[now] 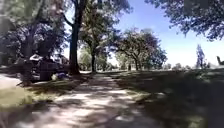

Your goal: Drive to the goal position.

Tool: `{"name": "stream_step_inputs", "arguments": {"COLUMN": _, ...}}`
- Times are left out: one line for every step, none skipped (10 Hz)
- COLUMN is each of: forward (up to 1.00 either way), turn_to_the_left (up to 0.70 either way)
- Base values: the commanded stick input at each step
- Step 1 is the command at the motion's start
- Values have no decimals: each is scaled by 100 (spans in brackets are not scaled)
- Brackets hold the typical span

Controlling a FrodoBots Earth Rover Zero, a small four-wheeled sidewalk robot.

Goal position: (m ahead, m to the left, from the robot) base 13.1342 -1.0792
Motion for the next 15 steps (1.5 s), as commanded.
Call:
{"name": "stream_step_inputs", "arguments": {"forward": 85, "turn_to_the_left": -2}}
{"name": "stream_step_inputs", "arguments": {"forward": 85, "turn_to_the_left": -2}}
{"name": "stream_step_inputs", "arguments": {"forward": 85, "turn_to_the_left": -2}}
{"name": "stream_step_inputs", "arguments": {"forward": 85, "turn_to_the_left": -2}}
{"name": "stream_step_inputs", "arguments": {"forward": 85, "turn_to_the_left": -2}}
{"name": "stream_step_inputs", "arguments": {"forward": 85, "turn_to_the_left": -2}}
{"name": "stream_step_inputs", "arguments": {"forward": 85, "turn_to_the_left": -2}}
{"name": "stream_step_inputs", "arguments": {"forward": 85, "turn_to_the_left": -2}}
{"name": "stream_step_inputs", "arguments": {"forward": 85, "turn_to_the_left": -2}}
{"name": "stream_step_inputs", "arguments": {"forward": 85, "turn_to_the_left": -2}}
{"name": "stream_step_inputs", "arguments": {"forward": 85, "turn_to_the_left": -2}}
{"name": "stream_step_inputs", "arguments": {"forward": 85, "turn_to_the_left": 5}}
{"name": "stream_step_inputs", "arguments": {"forward": 85, "turn_to_the_left": 21}}
{"name": "stream_step_inputs", "arguments": {"forward": 85, "turn_to_the_left": 34}}
{"name": "stream_step_inputs", "arguments": {"forward": 85, "turn_to_the_left": 34}}
